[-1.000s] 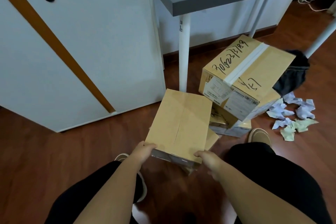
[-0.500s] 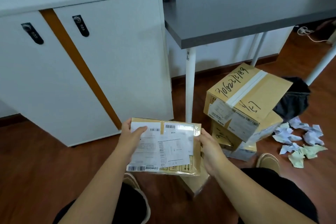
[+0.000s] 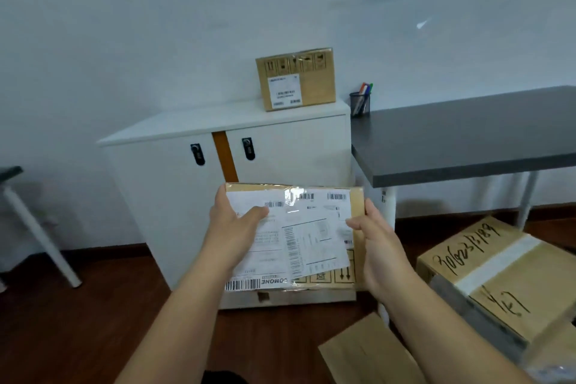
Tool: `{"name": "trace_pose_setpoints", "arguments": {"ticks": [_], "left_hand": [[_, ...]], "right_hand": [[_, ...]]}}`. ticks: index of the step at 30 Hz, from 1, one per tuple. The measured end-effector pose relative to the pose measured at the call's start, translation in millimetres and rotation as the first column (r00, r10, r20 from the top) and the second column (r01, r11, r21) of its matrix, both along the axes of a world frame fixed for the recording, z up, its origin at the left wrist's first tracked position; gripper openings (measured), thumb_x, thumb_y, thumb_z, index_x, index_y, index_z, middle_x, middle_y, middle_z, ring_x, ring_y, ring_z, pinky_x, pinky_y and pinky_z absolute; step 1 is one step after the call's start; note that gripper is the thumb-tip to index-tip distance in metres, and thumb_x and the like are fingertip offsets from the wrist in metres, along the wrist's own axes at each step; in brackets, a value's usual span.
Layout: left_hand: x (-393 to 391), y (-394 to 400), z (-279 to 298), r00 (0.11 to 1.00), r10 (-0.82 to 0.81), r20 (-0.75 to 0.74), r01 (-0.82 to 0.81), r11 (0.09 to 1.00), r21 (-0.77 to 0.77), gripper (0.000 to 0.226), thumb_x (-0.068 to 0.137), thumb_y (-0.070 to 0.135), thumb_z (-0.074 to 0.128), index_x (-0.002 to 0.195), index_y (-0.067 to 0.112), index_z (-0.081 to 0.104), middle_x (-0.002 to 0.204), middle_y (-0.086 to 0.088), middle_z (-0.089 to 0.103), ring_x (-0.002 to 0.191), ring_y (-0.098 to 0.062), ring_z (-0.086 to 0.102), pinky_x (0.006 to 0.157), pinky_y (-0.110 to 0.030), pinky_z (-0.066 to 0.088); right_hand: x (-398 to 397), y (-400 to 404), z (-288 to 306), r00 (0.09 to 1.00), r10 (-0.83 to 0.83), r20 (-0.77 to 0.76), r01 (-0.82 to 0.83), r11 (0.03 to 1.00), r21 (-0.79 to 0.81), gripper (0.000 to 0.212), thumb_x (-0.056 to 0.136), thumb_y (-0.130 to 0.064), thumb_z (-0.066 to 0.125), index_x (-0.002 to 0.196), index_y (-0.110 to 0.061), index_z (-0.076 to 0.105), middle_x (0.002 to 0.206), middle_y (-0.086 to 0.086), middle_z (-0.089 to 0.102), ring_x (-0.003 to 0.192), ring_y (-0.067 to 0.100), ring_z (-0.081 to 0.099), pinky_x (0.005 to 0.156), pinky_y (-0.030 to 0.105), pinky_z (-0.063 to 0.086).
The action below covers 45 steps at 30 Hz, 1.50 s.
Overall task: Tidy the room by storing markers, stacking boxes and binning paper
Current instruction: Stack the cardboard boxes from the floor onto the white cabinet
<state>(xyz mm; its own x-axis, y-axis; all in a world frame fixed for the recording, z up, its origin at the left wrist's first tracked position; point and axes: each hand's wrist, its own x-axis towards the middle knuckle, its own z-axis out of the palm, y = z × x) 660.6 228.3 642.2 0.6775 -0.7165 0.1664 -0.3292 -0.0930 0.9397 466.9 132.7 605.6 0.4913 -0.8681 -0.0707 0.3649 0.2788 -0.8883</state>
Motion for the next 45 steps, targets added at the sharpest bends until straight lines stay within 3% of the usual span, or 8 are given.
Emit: {"name": "trace_pose_setpoints", "arguments": {"ticks": [5,8,16,20,32,36,41,45], "left_hand": [[-3,20,64,0.98,0.143,0.142,-0.106,0.965,-0.239,0.051,0.074,0.039,0.069,0.114,0.056,0.043,0.126,0.001,0.057,0.108,-0.016,0.062,0.087,-0.037,0.051],[2,22,93,0.957,0.223,0.187,-0.157,0.937,-0.313,0.086,0.062,0.054,0.063,0.142,0.044,0.033,0.135,0.004,0.055,0.115,-0.017,0.06,0.099,-0.049,0.05],[43,-1,109,0.893,0.428,0.139,-0.289,0.783,-0.551,0.084,0.07,0.044,0.063,0.144,0.047,0.025,0.137,0.004,0.053,0.118,-0.021,0.059,0.094,-0.054,0.052],[78,-25,96,0.891,0.451,0.057,-0.333,0.732,-0.594,0.087,0.069,0.04,0.066,0.145,0.047,0.024,0.138,0.002,0.053,0.12,-0.023,0.058,0.096,-0.056,0.051],[207,-81,99,0.883,0.466,0.046,-0.378,0.767,-0.519,0.082,0.091,0.027,0.068,0.147,0.058,0.017,0.143,0.007,0.047,0.124,-0.023,0.054,0.091,-0.05,0.056],[235,-106,101,0.761,0.596,0.258,-0.453,0.772,-0.445,0.081,0.091,0.024,0.067,0.156,0.035,0.02,0.152,-0.002,0.03,0.135,-0.025,0.042,0.105,-0.042,0.043],[257,-138,91,0.786,0.475,0.396,-0.348,0.869,-0.351,0.082,0.09,0.022,0.07,0.156,0.036,0.023,0.162,0.01,-0.002,0.151,-0.02,0.012,0.119,-0.038,0.026],[275,-155,91,0.759,0.396,0.516,-0.353,0.917,-0.184,0.084,0.091,0.023,0.067,0.156,0.04,0.015,0.163,0.008,-0.014,0.152,-0.024,0.004,0.122,-0.04,0.02]], "right_hand": [[11,-4,60,0.986,0.079,0.144,-0.045,0.974,-0.222,0.058,0.093,-0.002,0.043,0.139,-0.038,0.046,0.119,-0.005,0.07,0.114,0.023,0.064,0.093,0.051,0.053],[19,-9,89,0.968,0.125,0.22,-0.053,0.95,-0.308,0.065,0.092,0.003,0.044,0.146,-0.033,0.039,0.121,-0.008,0.069,0.116,0.015,0.063,0.096,0.041,0.049],[78,-46,137,0.963,0.167,0.213,-0.041,0.867,-0.497,0.073,0.085,-0.001,0.049,0.148,-0.034,0.034,0.125,-0.013,0.066,0.115,0.011,0.062,0.093,0.035,0.049],[124,-68,146,0.97,0.159,0.185,-0.042,0.854,-0.518,0.079,0.07,-0.008,0.05,0.145,-0.03,0.04,0.13,-0.011,0.063,0.118,0.012,0.06,0.106,0.044,0.043],[214,-121,147,0.975,0.174,-0.139,-0.222,0.727,-0.65,0.081,0.086,-0.006,0.056,0.15,-0.044,0.023,0.124,-0.026,0.06,0.114,-0.007,0.056,0.073,0.014,0.051],[240,-136,155,0.954,0.16,-0.255,-0.294,0.679,-0.673,0.082,0.091,-0.003,0.053,0.149,-0.047,0.016,0.138,-0.02,0.049,0.11,-0.018,0.051,0.092,0.013,0.048],[269,-161,158,0.936,-0.002,-0.353,-0.27,0.638,-0.721,0.095,0.086,-0.013,0.058,0.151,-0.046,-0.002,0.151,-0.011,0.035,0.131,0.009,0.038,0.109,0.033,0.037],[284,-183,151,0.838,-0.224,-0.497,-0.3,0.572,-0.764,0.092,0.091,-0.024,0.057,0.153,-0.035,-0.01,0.163,-0.007,-0.008,0.15,0.02,-0.001,0.122,0.043,0.011]]}}
